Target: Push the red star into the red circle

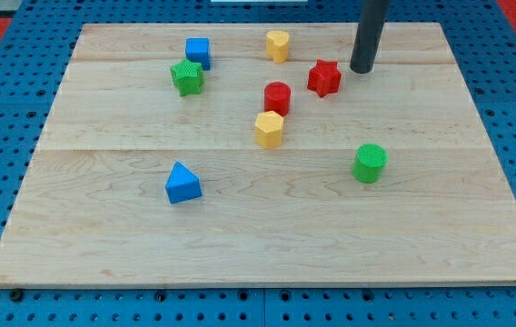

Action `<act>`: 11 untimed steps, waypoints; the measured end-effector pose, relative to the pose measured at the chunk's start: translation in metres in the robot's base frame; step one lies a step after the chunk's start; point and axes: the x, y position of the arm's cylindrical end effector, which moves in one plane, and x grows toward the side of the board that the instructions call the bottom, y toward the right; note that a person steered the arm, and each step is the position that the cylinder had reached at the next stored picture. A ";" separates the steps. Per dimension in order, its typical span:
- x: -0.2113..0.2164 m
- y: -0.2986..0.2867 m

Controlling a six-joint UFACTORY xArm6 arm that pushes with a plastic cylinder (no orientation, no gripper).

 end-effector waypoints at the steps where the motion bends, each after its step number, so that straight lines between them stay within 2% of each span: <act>1: 0.002 0.000; 4: 0.015 0.000; 10: 0.001 -0.121; 11: 0.002 -0.098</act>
